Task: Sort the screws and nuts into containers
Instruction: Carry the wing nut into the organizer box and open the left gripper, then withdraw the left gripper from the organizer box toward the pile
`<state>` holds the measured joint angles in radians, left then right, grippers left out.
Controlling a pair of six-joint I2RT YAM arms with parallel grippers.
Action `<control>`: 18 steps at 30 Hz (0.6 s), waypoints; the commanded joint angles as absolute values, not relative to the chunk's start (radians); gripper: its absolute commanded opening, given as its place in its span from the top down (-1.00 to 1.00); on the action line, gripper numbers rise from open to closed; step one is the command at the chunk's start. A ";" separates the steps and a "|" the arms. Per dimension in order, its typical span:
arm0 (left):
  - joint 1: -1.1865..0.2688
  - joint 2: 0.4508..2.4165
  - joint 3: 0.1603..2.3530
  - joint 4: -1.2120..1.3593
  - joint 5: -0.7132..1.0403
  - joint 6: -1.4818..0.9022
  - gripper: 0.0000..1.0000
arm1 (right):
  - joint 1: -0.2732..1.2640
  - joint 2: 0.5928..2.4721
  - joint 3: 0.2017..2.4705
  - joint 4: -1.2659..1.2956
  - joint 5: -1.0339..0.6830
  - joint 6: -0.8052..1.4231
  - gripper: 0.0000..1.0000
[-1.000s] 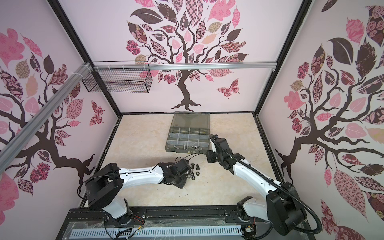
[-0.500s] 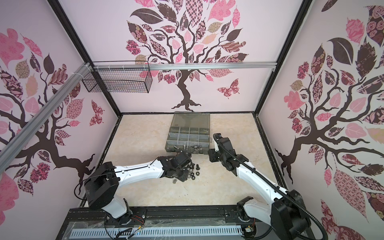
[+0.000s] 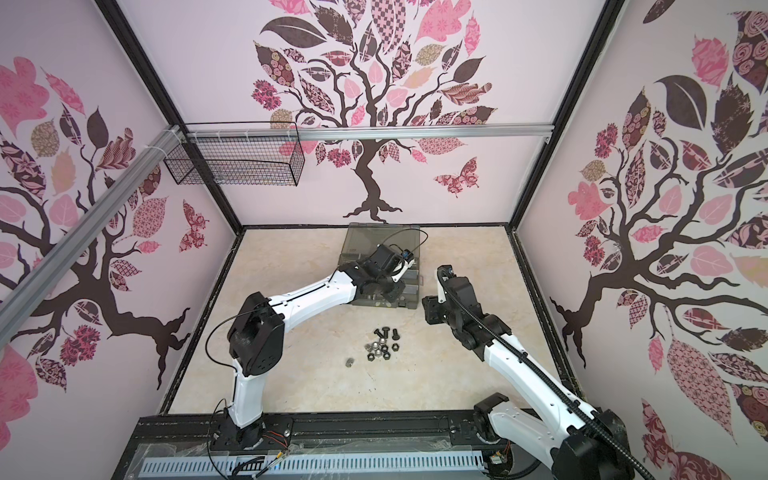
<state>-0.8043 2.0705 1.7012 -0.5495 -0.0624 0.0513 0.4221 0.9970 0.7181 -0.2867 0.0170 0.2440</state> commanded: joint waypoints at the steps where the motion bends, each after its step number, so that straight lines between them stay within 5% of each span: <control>1: -0.800 2.112 1.779 -0.547 -0.050 0.120 0.66 | 0.417 0.971 0.721 -0.329 0.037 0.256 0.00; 10: -0.798 2.153 1.788 -0.496 -0.044 0.117 0.22 | 0.417 0.969 0.721 -0.342 0.037 0.256 0.00; 18: -0.795 2.072 1.720 -0.466 -0.056 0.091 0.08 | 0.417 0.973 0.730 -0.346 0.038 0.251 0.00</control>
<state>-0.8017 2.1418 1.7321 -0.5014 -0.0517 0.1047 0.4221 0.9840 0.7181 -0.3283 0.0261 0.2474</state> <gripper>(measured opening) 0.457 0.500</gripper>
